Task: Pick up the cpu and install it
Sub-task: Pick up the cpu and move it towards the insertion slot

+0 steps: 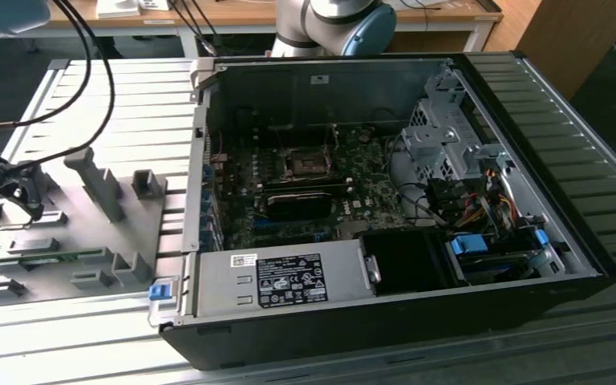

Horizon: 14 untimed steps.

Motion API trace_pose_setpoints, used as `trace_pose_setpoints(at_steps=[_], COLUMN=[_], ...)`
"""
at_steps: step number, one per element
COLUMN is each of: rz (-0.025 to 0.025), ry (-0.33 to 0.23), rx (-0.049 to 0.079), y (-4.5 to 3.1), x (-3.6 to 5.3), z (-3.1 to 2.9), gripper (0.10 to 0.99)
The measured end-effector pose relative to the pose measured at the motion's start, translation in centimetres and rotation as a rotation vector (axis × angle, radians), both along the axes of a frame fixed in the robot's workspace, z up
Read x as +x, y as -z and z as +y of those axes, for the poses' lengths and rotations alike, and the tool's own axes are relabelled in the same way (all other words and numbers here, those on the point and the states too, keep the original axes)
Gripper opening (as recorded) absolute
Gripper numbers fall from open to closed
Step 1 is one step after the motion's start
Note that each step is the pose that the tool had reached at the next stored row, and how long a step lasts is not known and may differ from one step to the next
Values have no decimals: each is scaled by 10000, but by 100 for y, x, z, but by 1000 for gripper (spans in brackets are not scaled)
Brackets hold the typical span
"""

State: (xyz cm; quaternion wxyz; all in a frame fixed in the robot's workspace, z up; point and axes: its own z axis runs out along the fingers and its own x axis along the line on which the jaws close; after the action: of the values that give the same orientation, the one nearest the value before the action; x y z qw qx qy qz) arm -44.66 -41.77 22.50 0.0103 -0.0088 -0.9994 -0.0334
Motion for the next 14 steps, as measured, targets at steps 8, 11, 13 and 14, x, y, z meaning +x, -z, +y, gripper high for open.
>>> trace_pose_setpoints(at_steps=[8, 11, 13, 14], rz=[2, 2, 0, 0], ry=[0, 0, 1, 0], rx=[0, -1, 1, 1], y=[-27, -38, -46, -49], x=[0, 0, 0, 0], z=[0, 0, 0, 0], gripper=[545, 545, 545, 545])
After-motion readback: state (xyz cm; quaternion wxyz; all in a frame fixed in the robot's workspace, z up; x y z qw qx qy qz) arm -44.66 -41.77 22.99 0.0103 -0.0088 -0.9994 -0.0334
